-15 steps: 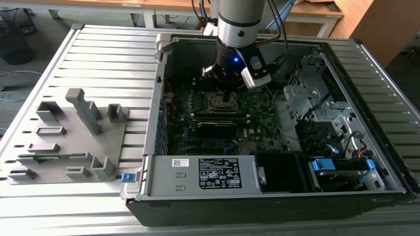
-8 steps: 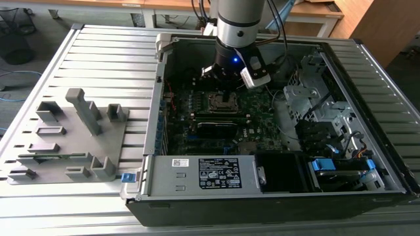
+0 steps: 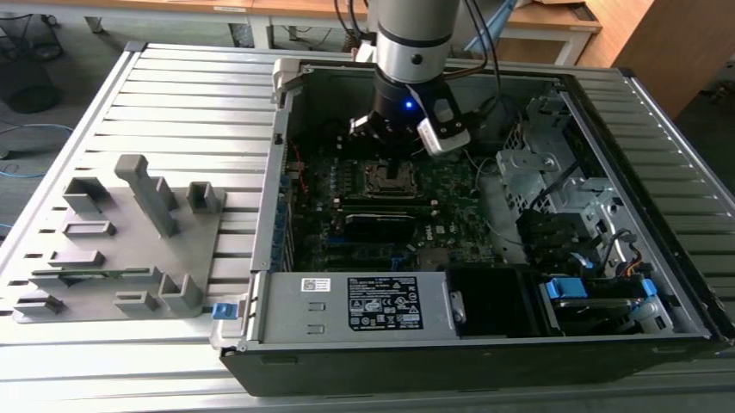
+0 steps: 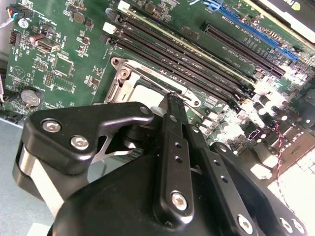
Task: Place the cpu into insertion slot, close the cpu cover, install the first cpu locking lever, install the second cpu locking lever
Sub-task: 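Install the second cpu locking lever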
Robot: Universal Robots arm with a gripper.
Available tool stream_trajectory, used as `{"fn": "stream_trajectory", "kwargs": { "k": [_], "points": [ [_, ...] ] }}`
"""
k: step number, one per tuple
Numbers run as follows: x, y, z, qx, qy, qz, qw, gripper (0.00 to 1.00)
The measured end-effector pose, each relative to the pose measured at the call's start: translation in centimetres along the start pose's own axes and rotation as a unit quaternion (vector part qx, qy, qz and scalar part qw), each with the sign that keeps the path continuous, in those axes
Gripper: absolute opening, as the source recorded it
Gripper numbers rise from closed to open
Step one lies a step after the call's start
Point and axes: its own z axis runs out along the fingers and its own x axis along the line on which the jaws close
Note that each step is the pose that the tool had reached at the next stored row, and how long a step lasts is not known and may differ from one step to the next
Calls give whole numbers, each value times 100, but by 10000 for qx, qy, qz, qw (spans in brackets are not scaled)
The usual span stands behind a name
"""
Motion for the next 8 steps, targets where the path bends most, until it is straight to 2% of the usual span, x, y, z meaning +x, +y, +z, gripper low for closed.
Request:
{"fn": "stream_trajectory", "kwargs": {
  "k": [8],
  "points": [
    [35, -2, 14, 4, 0, 0, 10000, 11]
  ]
}}
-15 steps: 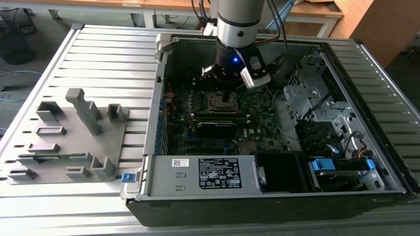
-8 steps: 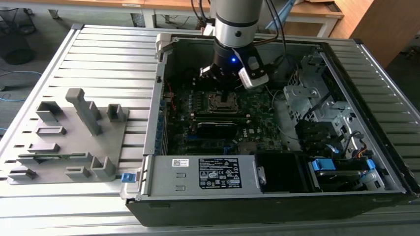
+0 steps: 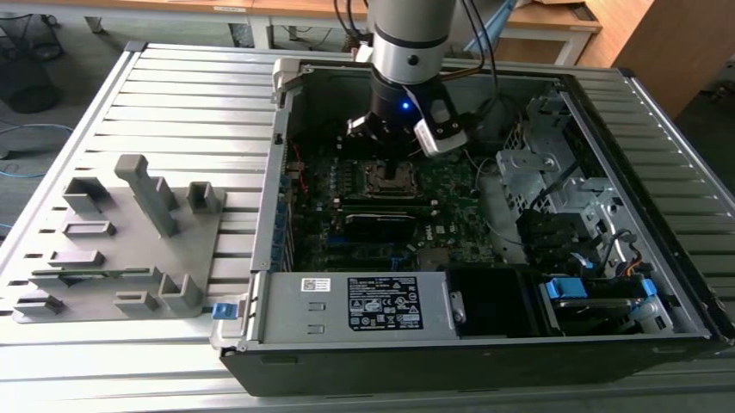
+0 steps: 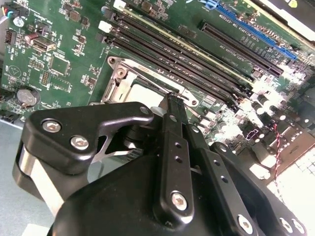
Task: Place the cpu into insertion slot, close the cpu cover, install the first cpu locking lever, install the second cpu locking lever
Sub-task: 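Install the second cpu locking lever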
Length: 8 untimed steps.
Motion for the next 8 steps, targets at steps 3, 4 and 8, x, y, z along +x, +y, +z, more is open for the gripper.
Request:
{"fn": "stream_trajectory", "kwargs": {
  "k": [3, 4, 8],
  "points": [
    [25, -1, 10, 2, 0, 0, 10000, 11],
    [35, -2, 14, 2, 0, 0, 10000, 11],
    [79, -5, 35, 2, 0, 1, 10000, 11]
  ]
}}
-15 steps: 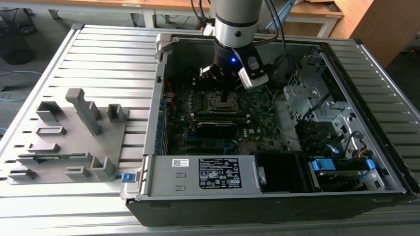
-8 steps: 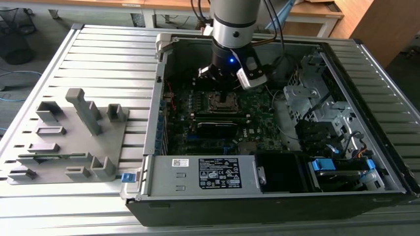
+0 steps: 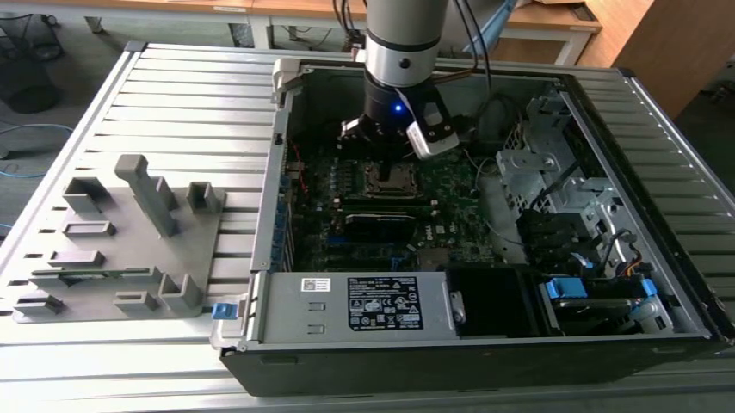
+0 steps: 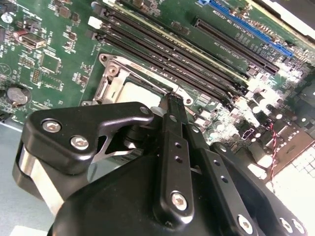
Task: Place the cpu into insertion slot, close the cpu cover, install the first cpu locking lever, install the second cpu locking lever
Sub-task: 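Install the second cpu locking lever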
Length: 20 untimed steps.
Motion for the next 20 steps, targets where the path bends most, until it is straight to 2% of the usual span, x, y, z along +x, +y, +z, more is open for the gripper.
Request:
{"fn": "stream_trajectory", "kwargs": {
  "k": [6, 20],
  "points": [
    [55, -4, 26, 1, 0, 7, 10000, 11],
    [96, -79, 41, 0, -1, 7, 10000, 11]
  ]
}}
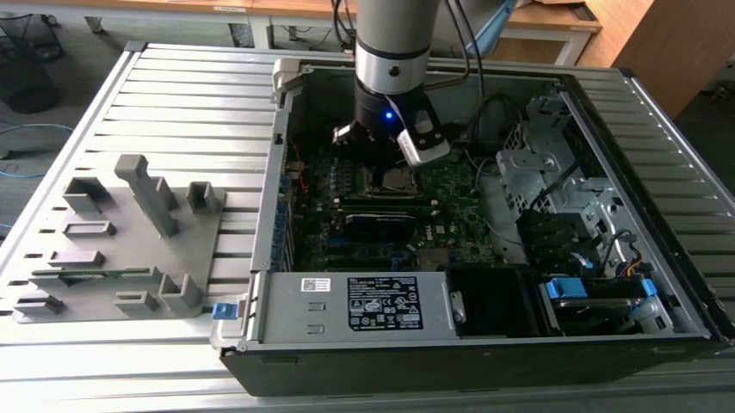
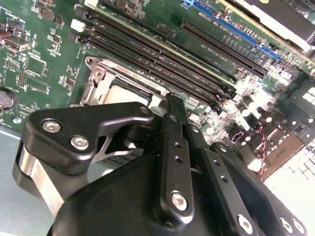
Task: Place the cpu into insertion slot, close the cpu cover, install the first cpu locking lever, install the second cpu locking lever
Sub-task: 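Install the second cpu locking lever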
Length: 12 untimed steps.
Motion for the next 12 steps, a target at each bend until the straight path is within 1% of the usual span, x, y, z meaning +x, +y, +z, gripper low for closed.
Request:
{"fn": "stream_trajectory", "kwargs": {
  "k": [3, 12],
  "points": [
    [3, -7, 19, 0, 0, 0, 10000, 11],
    [3, -7, 25, 0, 0, 0, 10000, 11]
  ]
}}
